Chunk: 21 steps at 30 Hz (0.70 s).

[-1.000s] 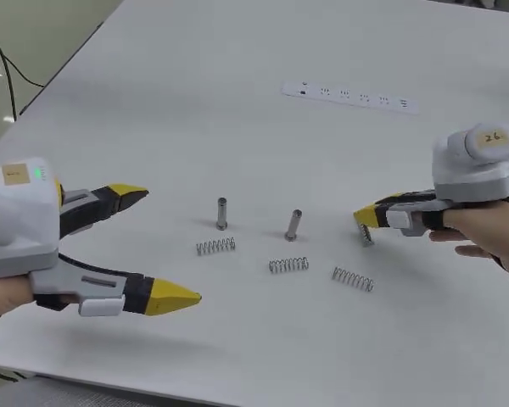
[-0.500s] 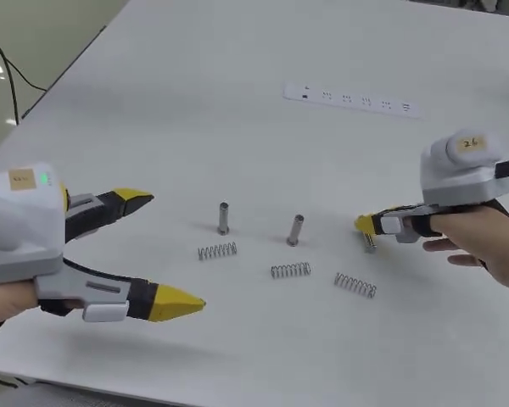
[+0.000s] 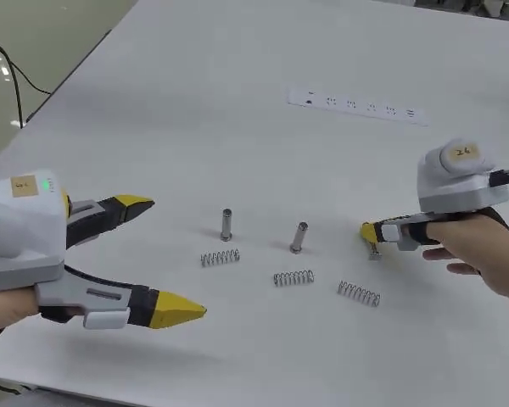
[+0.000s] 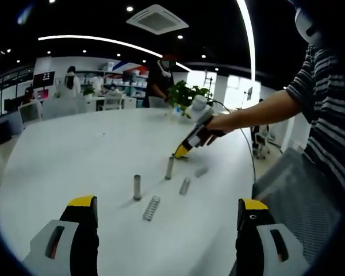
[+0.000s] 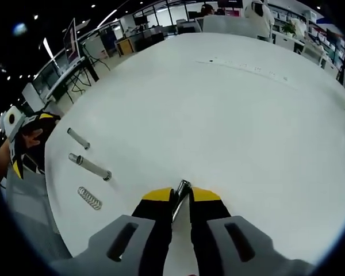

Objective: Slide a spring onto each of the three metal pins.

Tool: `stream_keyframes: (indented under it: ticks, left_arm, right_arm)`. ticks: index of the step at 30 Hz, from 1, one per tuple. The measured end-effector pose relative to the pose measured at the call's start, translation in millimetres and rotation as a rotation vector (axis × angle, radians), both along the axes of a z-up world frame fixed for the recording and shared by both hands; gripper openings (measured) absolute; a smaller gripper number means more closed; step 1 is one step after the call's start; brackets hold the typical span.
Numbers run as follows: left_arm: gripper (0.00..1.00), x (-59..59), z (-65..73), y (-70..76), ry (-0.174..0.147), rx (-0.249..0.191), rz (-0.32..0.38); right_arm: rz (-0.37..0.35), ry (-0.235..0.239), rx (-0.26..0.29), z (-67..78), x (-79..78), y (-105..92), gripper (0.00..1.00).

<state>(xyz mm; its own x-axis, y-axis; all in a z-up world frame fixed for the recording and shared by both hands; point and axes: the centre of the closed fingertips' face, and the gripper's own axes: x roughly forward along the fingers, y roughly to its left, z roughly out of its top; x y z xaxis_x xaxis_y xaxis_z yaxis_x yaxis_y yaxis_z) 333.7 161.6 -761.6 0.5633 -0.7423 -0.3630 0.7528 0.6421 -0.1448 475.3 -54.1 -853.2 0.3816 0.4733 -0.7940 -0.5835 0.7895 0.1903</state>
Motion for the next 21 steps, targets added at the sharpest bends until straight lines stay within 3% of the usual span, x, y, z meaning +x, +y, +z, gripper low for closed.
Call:
stream_keyframes:
  ticks: [7, 10, 17, 21]
  left_arm:
    - [0.99, 0.8, 1.5, -0.7, 0.000, -0.006, 0.000]
    - [0.99, 0.9, 2.1, -0.1, -0.001, -0.006, 0.001]
    - [0.99, 1.1, 3.0, 0.7, -0.004, -0.008, 0.004]
    - [0.99, 0.9, 4.6, 0.1, -0.009, -0.011, 0.005]
  right_arm:
    - [-0.009, 0.002, 0.004, 1.7, 0.9, 1.4, 0.05]
    - [-0.032, 0.010, 0.030, 3.8, 1.0, 1.4, 0.05]
    - [-0.041, -0.020, 0.076, 14.5, -3.1, 1.8, 0.05]
    - [-0.019, -0.066, 0.096, 21.8, -6.9, 5.6, 0.05]
